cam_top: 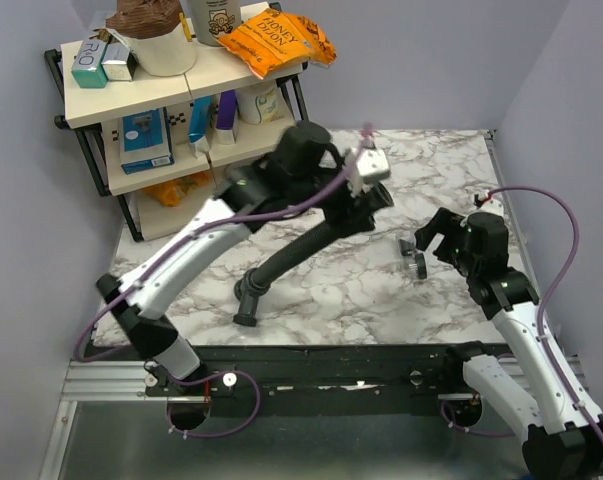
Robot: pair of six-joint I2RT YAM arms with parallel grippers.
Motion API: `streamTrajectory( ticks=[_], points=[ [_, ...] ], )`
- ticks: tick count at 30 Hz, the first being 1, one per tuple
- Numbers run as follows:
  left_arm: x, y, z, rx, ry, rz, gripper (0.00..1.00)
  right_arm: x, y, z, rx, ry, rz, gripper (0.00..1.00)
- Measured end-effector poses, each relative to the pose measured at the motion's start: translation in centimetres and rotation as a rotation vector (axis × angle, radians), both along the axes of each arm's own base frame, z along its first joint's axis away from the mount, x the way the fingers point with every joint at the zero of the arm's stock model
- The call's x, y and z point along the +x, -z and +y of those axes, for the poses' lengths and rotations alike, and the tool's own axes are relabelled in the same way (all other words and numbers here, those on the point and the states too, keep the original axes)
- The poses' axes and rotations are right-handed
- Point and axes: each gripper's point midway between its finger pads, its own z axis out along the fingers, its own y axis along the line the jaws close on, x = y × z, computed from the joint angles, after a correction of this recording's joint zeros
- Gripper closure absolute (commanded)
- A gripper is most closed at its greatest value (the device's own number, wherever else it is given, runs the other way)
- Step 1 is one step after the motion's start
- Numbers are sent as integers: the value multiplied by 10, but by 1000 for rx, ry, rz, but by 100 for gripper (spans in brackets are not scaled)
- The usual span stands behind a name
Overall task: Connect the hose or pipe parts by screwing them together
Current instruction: Pick up the pipeline from the center of the board, then pick up the adaptor from the center of the board.
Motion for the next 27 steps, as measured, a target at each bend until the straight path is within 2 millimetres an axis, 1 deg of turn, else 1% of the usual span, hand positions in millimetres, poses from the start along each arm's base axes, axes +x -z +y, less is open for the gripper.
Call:
streamTrajectory(
  ticks=[1, 2, 4, 6, 8, 10, 13, 17, 19, 20, 23, 25, 27],
  points=[
    [2, -24, 10, -55, -20, -23, 100, 2, 6, 0, -3, 0, 21, 4],
    [3, -54, 25, -130, -50, -45, 100, 3, 12, 1, -7, -1, 44, 5],
    [7, -91, 51, -221, -100, -81, 100, 8, 27, 2, -19, -4, 101, 4],
    [9, -120, 78, -300, -161, -95, 100, 13, 45, 4, -32, -15, 170, 1],
    [6, -140, 93, -357, -188, -106, 100, 22, 60, 8, -49, -31, 240, 0],
    [-2, -151, 101, -396, -190, -103, 100, 35, 68, 12, -66, -50, 289, 0],
    [-13, -160, 112, -430, -193, -89, 100, 60, 74, 22, -100, -87, 330, 0],
    [-29, -171, 122, -473, -200, -70, 100, 83, 80, 37, -145, -145, 358, 0],
    [-36, -177, 128, -506, -206, -61, 100, 91, 87, 46, -169, -177, 378, 0],
    [-40, -179, 130, -520, -208, -52, 100, 92, 94, 49, -179, -187, 394, 0],
    [-54, -186, 138, -577, -217, -17, 100, 85, 114, 52, -211, -212, 456, 0],
    [-60, -193, 142, -624, -221, 1, 100, 84, 117, 51, -228, -214, 466, 0],
    [-64, -198, 145, -662, -225, 33, 100, 83, 117, 51, -227, -217, 464, 0]
  ],
)
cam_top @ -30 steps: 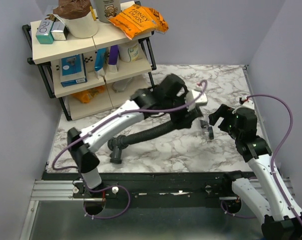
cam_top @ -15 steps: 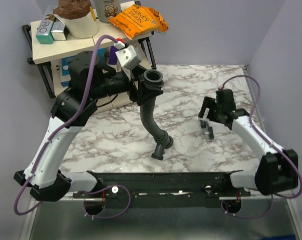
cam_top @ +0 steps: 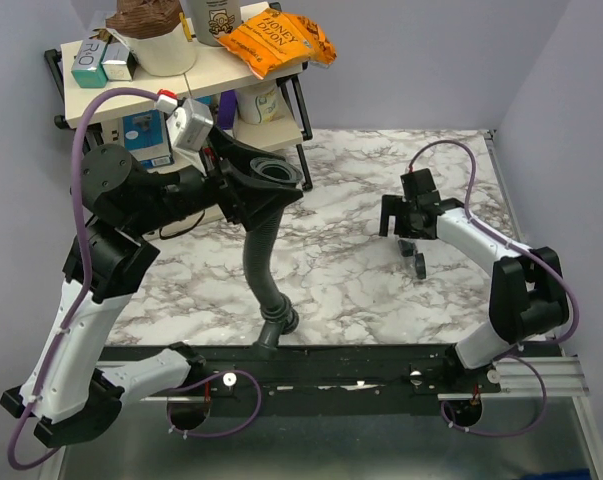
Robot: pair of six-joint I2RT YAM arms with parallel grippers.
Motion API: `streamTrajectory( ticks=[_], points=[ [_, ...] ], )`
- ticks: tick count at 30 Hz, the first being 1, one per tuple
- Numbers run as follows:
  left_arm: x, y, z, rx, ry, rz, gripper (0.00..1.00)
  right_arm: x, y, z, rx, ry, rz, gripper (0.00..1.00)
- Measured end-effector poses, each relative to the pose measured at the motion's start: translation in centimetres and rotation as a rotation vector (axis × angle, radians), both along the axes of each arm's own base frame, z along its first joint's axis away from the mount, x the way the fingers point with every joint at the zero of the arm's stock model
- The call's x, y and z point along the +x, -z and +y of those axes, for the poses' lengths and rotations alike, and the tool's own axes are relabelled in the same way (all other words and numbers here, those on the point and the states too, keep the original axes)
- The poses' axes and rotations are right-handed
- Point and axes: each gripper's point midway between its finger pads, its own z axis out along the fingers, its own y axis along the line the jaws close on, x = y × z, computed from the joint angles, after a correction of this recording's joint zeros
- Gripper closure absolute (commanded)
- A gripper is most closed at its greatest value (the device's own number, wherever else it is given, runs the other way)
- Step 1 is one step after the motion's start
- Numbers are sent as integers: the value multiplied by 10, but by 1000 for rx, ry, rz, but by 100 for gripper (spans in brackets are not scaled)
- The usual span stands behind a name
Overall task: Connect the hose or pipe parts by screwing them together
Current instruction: Pick up the adaptor from the center of the board.
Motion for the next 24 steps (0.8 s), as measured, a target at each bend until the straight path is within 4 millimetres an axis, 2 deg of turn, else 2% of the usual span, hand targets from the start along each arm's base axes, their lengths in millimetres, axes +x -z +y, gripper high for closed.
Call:
streamTrajectory(
  ticks=[4, 8, 10, 11, 13, 17, 24],
  points=[
    [-2, -11, 2, -103, 16, 63, 100, -10, -16, 18, 19, -60, -35, 0],
    [-3, -14, 1, -187, 40, 113, 100, -16, -63, 50, 55, -153, -157, 1],
    [-1, -17, 1, -212, 44, 120, 100, -10, -80, 51, 44, -145, -198, 0],
    [-1, -19, 2, -229, 45, 120, 100, -7, -83, 47, 30, -127, -208, 0],
    [1, -20, 5, -252, 36, 112, 100, -5, -77, 37, -8, -90, -195, 0],
    [1, -16, 13, -267, 5, 61, 100, -10, -48, 17, -75, -7, -111, 0],
    [-10, -18, 29, -204, -63, -155, 100, -13, -2, 1, -126, 60, 31, 0]
  ],
)
